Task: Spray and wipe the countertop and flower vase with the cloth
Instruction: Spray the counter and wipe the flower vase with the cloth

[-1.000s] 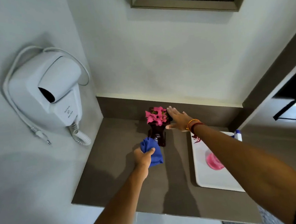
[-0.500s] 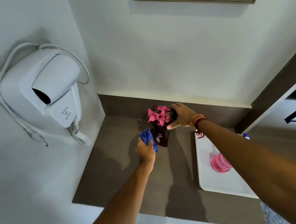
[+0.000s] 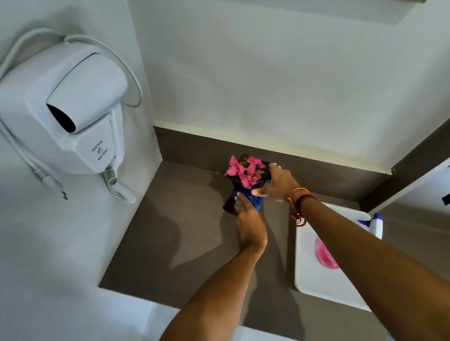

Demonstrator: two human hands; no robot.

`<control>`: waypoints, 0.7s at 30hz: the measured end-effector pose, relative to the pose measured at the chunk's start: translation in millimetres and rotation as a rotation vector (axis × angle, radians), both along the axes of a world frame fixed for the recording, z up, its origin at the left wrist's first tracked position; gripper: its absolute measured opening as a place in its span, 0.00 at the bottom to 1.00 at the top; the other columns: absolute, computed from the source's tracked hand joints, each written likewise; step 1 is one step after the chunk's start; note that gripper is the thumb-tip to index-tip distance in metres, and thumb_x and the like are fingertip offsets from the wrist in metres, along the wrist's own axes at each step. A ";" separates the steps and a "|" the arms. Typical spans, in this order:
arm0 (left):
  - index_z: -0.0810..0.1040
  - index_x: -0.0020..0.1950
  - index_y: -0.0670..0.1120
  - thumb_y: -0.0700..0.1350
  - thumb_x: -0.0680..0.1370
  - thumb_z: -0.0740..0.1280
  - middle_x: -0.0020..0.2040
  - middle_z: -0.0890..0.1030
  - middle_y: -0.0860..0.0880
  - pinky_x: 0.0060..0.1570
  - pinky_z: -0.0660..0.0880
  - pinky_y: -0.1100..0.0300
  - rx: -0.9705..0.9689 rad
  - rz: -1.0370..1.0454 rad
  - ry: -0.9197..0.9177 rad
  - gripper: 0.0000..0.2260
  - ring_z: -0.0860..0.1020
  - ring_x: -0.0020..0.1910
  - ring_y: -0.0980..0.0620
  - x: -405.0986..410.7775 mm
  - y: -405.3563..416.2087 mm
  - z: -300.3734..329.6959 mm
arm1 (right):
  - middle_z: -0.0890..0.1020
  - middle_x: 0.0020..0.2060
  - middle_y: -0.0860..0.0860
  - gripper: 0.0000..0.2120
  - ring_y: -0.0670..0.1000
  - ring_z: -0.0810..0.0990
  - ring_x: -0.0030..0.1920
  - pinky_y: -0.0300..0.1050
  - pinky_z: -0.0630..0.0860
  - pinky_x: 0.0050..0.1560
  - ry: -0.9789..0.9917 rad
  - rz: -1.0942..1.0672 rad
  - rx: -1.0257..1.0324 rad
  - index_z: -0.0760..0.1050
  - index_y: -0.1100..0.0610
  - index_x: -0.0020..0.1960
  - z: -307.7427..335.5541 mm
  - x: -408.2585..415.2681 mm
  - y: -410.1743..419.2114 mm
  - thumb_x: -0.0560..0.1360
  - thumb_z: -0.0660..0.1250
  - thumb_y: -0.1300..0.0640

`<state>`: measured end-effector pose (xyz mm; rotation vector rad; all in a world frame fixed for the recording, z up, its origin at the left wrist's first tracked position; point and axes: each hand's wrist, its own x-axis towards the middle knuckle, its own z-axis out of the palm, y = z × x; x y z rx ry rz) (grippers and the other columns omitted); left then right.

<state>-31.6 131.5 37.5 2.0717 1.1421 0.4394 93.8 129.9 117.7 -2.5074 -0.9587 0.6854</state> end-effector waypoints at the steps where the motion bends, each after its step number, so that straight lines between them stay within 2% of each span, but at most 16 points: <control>1: 0.53 0.78 0.36 0.34 0.81 0.62 0.76 0.64 0.36 0.67 0.74 0.52 0.072 -0.073 0.066 0.28 0.71 0.71 0.41 -3.2 1.5 -5.0 | 0.76 0.63 0.60 0.40 0.61 0.77 0.64 0.55 0.78 0.64 -0.004 -0.001 -0.003 0.68 0.63 0.68 0.7 -0.1 -0.1 0.64 0.82 0.49; 3: 0.55 0.78 0.36 0.33 0.81 0.61 0.76 0.63 0.36 0.71 0.69 0.53 0.207 -0.230 0.162 0.27 0.66 0.75 0.43 -13.3 9.0 -15.7 | 0.76 0.63 0.60 0.39 0.62 0.77 0.65 0.54 0.78 0.64 -0.009 -0.003 0.002 0.67 0.63 0.68 1.5 -0.6 0.2 0.65 0.81 0.49; 5: 0.59 0.77 0.38 0.34 0.81 0.59 0.73 0.70 0.39 0.66 0.74 0.51 0.275 -0.315 0.264 0.24 0.71 0.70 0.43 -28.6 17.8 -24.3 | 0.76 0.63 0.61 0.38 0.62 0.77 0.64 0.54 0.78 0.63 -0.002 -0.008 0.017 0.68 0.63 0.67 1.4 -2.9 -1.1 0.66 0.81 0.50; 7: 0.63 0.74 0.40 0.36 0.82 0.57 0.66 0.77 0.41 0.56 0.79 0.51 0.227 -0.163 0.340 0.20 0.79 0.61 0.43 -40.2 26.0 -26.8 | 0.76 0.64 0.61 0.37 0.62 0.77 0.65 0.55 0.77 0.64 -0.003 -0.015 0.027 0.68 0.63 0.67 2.2 -4.9 -2.8 0.66 0.80 0.49; 9: 0.66 0.72 0.39 0.39 0.82 0.58 0.62 0.79 0.42 0.53 0.79 0.51 0.101 0.075 0.377 0.18 0.81 0.57 0.44 -42.2 34.5 -18.9 | 0.76 0.64 0.62 0.37 0.63 0.77 0.65 0.55 0.77 0.65 0.001 -0.018 0.030 0.68 0.63 0.68 3.2 -6.5 -3.9 0.67 0.80 0.50; 10: 0.65 0.73 0.39 0.39 0.82 0.59 0.63 0.78 0.41 0.54 0.79 0.51 0.054 0.158 0.353 0.19 0.81 0.58 0.43 -38.7 38.6 -16.2 | 0.76 0.64 0.61 0.37 0.62 0.77 0.65 0.55 0.77 0.65 -0.001 -0.014 0.027 0.68 0.63 0.68 3.8 -6.7 -3.6 0.67 0.80 0.50; 12: 0.60 0.76 0.36 0.37 0.82 0.59 0.69 0.74 0.38 0.60 0.77 0.51 0.044 0.178 0.291 0.22 0.77 0.64 0.42 -27.6 42.7 -15.0 | 0.76 0.64 0.61 0.37 0.62 0.76 0.65 0.54 0.77 0.65 -0.013 0.005 0.009 0.68 0.63 0.68 5.3 -6.5 -2.8 0.67 0.80 0.49; 14: 0.59 0.76 0.35 0.34 0.82 0.56 0.72 0.70 0.36 0.65 0.74 0.52 0.073 0.097 0.251 0.22 0.73 0.69 0.41 -12.4 40.0 -12.3 | 0.76 0.64 0.61 0.38 0.62 0.76 0.65 0.53 0.76 0.64 -0.025 0.023 -0.009 0.68 0.64 0.68 6.1 -5.0 -1.2 0.67 0.80 0.48; 18: 0.59 0.75 0.32 0.34 0.83 0.54 0.71 0.70 0.33 0.62 0.77 0.51 0.103 0.031 0.255 0.20 0.74 0.67 0.40 10.2 15.8 -20.7 | 0.77 0.64 0.61 0.39 0.62 0.77 0.65 0.54 0.77 0.65 -0.029 0.028 -0.024 0.68 0.64 0.69 3.8 -1.8 -0.2 0.66 0.80 0.48; 21: 0.60 0.75 0.31 0.35 0.83 0.54 0.71 0.70 0.31 0.68 0.72 0.49 0.215 -0.062 0.317 0.20 0.70 0.71 0.38 6.7 7.4 -40.8 | 0.77 0.64 0.60 0.39 0.61 0.77 0.65 0.54 0.78 0.65 -0.022 0.028 -0.027 0.68 0.63 0.69 1.6 -0.9 1.0 0.66 0.80 0.49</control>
